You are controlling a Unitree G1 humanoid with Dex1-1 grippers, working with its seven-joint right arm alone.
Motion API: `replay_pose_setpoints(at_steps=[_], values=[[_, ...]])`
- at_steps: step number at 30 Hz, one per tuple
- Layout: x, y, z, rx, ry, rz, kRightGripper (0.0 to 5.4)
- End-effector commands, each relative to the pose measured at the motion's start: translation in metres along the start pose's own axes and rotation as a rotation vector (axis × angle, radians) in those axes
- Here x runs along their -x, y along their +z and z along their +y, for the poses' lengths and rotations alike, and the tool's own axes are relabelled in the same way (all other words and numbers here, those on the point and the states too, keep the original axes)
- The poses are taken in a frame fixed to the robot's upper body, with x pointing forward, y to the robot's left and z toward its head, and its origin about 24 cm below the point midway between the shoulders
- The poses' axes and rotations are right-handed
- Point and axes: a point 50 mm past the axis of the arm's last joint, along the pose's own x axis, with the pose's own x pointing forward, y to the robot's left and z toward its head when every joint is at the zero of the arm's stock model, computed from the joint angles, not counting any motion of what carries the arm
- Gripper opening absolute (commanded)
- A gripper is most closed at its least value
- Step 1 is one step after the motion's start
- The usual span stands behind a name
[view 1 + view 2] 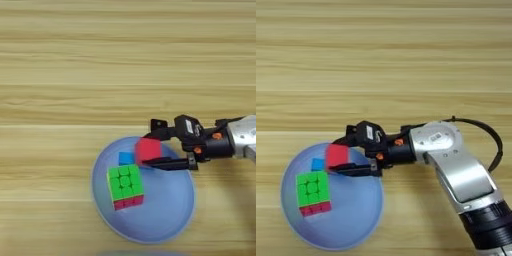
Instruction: Move the objects on the table
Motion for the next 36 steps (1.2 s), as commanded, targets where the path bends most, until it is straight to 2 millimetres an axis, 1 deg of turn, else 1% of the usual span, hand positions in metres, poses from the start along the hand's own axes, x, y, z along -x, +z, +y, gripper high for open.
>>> replay_pose_setpoints(at_steps=[1,4,7,13,14,20,22,30,33,36], values=[[0.017,0.003,-0.002,0.054,-0.056,0.033,2.37],[0.02,-0.009,0.003,0.014,-0.047,0.057,2.37],[0.016,-0.019,0.006,-0.019,-0.038,0.084,2.37],[0.013,-0.026,0.009,-0.035,-0.029,0.102,2.37],[0.013,-0.026,0.008,-0.035,-0.032,0.101,2.66],[0.012,-0.02,0.006,-0.013,-0.044,0.076,3.23],[0.012,-0.018,0.005,-0.006,-0.051,0.067,3.5],[0.016,0.0,-0.003,0.046,-0.083,-0.015,4.27],[0.015,0.005,-0.003,0.07,-0.079,-0.041,4.6],[0.009,0.009,-0.001,0.096,-0.055,-0.053,5.0]])
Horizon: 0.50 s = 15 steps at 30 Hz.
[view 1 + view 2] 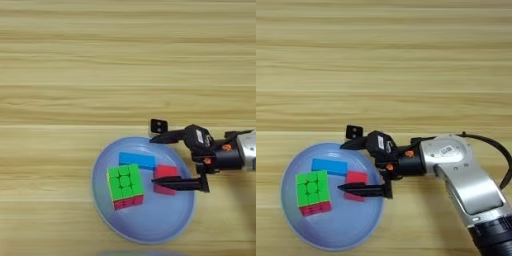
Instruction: Move the objects on the table
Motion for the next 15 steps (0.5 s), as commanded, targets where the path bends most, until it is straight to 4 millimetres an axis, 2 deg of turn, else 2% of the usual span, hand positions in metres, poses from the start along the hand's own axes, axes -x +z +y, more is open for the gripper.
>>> replay_pose_setpoints(at_steps=[1,5,15], values=[[0.001,0.026,-0.008,0.152,-0.022,-0.034,5.04],[-0.007,0.028,-0.007,0.165,0.0,-0.036,5.38],[-0.019,0.026,-0.005,0.164,0.059,-0.037,5.38]])
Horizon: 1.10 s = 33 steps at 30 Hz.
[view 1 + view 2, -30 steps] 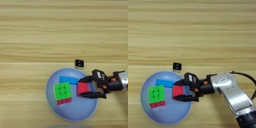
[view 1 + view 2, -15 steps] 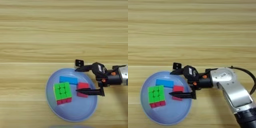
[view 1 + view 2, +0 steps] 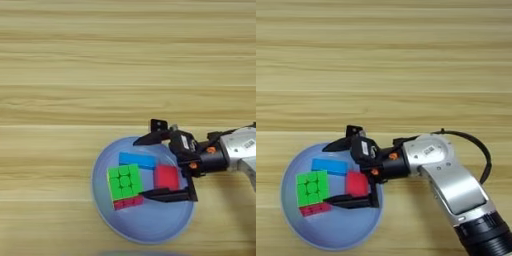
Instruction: Move the objects on the table
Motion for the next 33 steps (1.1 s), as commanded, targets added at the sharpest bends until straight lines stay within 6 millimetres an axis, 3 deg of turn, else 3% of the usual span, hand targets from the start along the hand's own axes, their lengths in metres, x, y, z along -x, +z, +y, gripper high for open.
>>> replay_pose_setpoints(at_steps=[1,16,20,28,33], values=[[0.005,0.018,-0.013,0.116,-0.05,0.003,5.38],[0.005,0.021,-0.017,0.111,-0.063,-0.017,5.38],[0.007,0.027,-0.026,0.101,-0.149,-0.08,5.38],[0.017,0.069,-0.065,0.084,-0.637,-0.362,5.38],[0.038,0.068,-0.088,0.044,-0.97,-0.375,5.38]])
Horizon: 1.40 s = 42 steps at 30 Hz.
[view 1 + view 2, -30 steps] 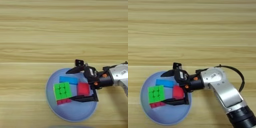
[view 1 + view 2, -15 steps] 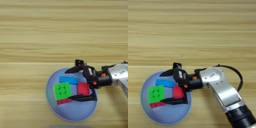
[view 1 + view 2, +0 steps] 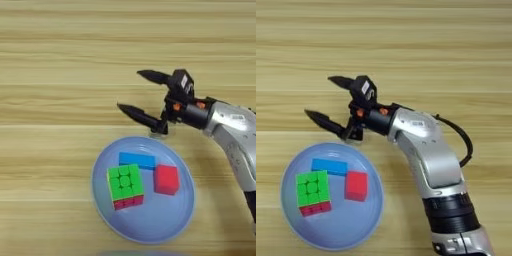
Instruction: Move the objects on the table
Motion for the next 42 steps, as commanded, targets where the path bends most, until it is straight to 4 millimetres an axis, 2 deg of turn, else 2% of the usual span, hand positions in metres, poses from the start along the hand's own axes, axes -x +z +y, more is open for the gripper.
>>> replay_pose_setpoints(at_steps=[1,7,9,16,21,30,42], values=[[0.0,0.027,-0.035,0.114,-0.294,-0.08,5.38],[0.013,0.02,-0.054,0.156,-0.566,-0.099,5.38],[0.016,0.017,-0.053,0.186,-0.596,-0.106,5.38],[0.037,-0.014,-0.043,0.201,-0.834,-0.141,5.38],[0.043,-0.014,-0.039,0.266,-0.975,-0.22,5.38],[0.04,-0.016,-0.031,0.262,-0.988,-0.279,5.38],[0.04,-0.026,-0.024,0.247,-0.983,-0.246,5.38]])
